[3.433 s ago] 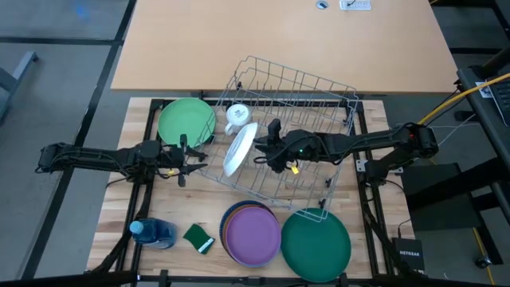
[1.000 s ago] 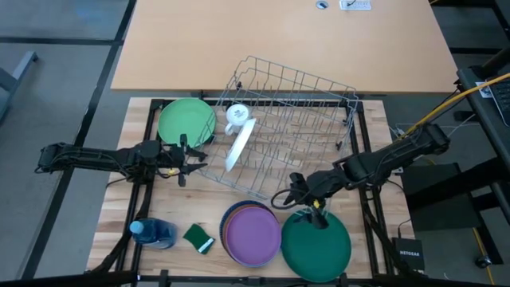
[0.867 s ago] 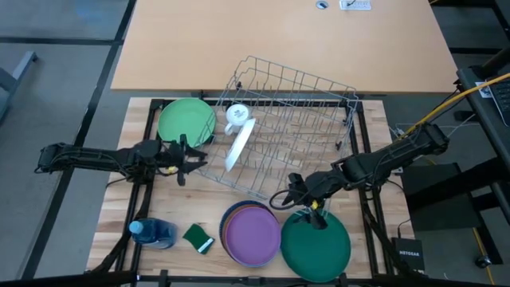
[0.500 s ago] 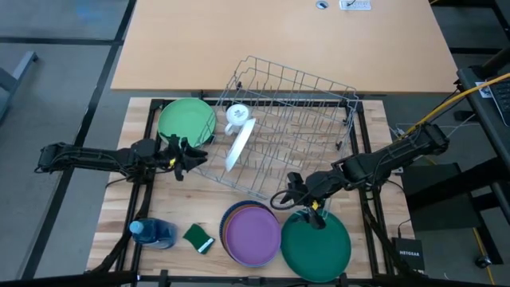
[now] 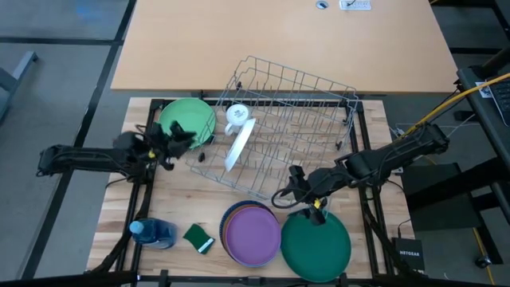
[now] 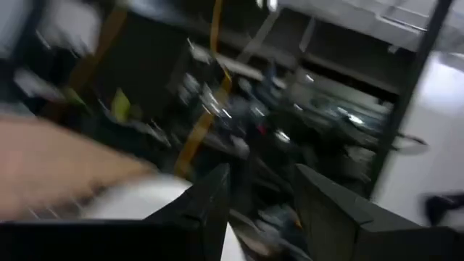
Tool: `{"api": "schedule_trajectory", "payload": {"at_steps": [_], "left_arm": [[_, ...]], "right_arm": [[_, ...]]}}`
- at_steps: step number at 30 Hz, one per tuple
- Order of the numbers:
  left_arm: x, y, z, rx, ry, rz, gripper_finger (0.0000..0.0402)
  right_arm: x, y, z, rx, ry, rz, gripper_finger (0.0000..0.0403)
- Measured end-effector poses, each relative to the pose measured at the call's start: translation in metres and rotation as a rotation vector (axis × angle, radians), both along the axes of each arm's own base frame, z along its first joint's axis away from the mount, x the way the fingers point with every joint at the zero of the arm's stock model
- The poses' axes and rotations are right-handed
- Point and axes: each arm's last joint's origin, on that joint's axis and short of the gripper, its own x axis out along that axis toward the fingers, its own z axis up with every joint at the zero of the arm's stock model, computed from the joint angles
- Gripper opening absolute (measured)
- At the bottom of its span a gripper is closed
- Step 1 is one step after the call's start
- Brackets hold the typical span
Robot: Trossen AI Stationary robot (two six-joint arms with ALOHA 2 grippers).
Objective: Sort dishes
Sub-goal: Put the dark green plate in the dish rack
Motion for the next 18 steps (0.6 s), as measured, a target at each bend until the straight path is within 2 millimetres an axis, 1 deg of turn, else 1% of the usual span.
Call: {"api": "schedule_trajectory", "payload": {"at_steps": [4,8,10,14,18], "left_arm": [[-0.003,0.009,0.021,0.044,0.024,0.147,0.0141],[-0.004,0.015,0.029,0.032,0.075,0.19,0.0141],[-0.003,0.015,0.028,0.027,0.1,0.195,0.0141],[-0.002,0.015,0.024,0.018,0.141,0.189,0.0141],[-0.001,0.015,0.021,-0.007,0.168,0.182,0.0141]], "right_arm": [[-0.004,-0.002,0.004,-0.031,0.043,-0.019,0.0305],[-0.012,-0.004,-0.002,0.028,0.196,-0.056,0.0305],[-0.018,-0.004,-0.006,0.099,0.311,-0.075,0.0305],[-0.027,-0.003,-0.011,0.296,0.55,-0.146,0.0305],[-0.031,-0.001,-0.012,0.423,0.682,-0.191,0.0305]]}}
